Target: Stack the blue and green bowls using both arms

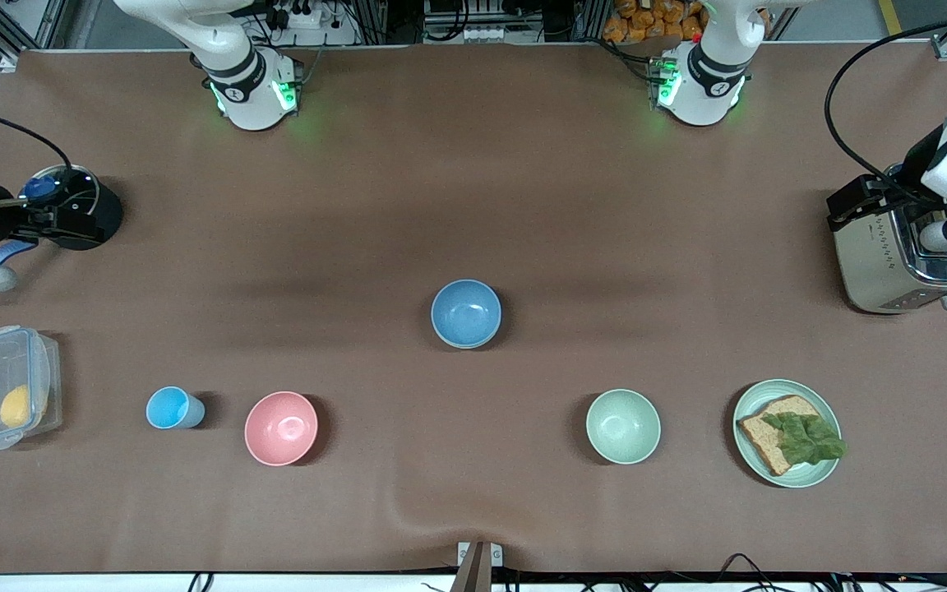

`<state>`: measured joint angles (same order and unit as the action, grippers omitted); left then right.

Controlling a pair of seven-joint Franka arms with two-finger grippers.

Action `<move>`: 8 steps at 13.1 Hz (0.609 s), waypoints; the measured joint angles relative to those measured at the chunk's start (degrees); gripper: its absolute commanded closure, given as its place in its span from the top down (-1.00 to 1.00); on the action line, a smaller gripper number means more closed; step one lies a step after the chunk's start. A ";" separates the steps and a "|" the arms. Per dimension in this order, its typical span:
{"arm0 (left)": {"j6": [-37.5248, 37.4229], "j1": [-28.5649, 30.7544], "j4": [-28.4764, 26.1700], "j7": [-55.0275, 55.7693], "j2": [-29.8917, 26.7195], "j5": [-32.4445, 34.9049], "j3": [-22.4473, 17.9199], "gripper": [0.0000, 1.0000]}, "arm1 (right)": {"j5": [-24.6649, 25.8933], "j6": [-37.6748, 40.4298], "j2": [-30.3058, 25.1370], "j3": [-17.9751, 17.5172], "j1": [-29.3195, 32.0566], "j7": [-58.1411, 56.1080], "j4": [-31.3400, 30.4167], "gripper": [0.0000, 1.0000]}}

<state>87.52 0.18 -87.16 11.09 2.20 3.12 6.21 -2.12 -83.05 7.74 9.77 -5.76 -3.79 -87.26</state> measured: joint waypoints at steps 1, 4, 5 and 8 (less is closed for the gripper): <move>0.00 0.02 0.01 0.00 -0.02 0.00 0.00 1.00 | 0.05 -2.36 -1.08 -0.59 0.15 0.30 -1.62 1.00; 0.00 0.01 0.01 0.00 -0.03 -0.31 0.09 1.00 | 0.18 -6.10 -4.15 -2.84 0.23 3.01 -5.89 1.00; 0.00 0.01 0.01 0.00 -0.03 -0.34 0.12 1.00 | 0.24 -6.39 -4.65 -3.13 0.24 3.38 -6.43 1.00; 0.00 0.01 0.01 0.00 -0.03 -1.51 0.14 1.00 | 0.30 -6.87 -5.01 -3.17 0.34 3.49 -6.92 1.00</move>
<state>87.52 0.19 -87.14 11.09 2.17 1.61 6.34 -1.83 -89.92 2.73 6.60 -5.42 -0.30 -94.17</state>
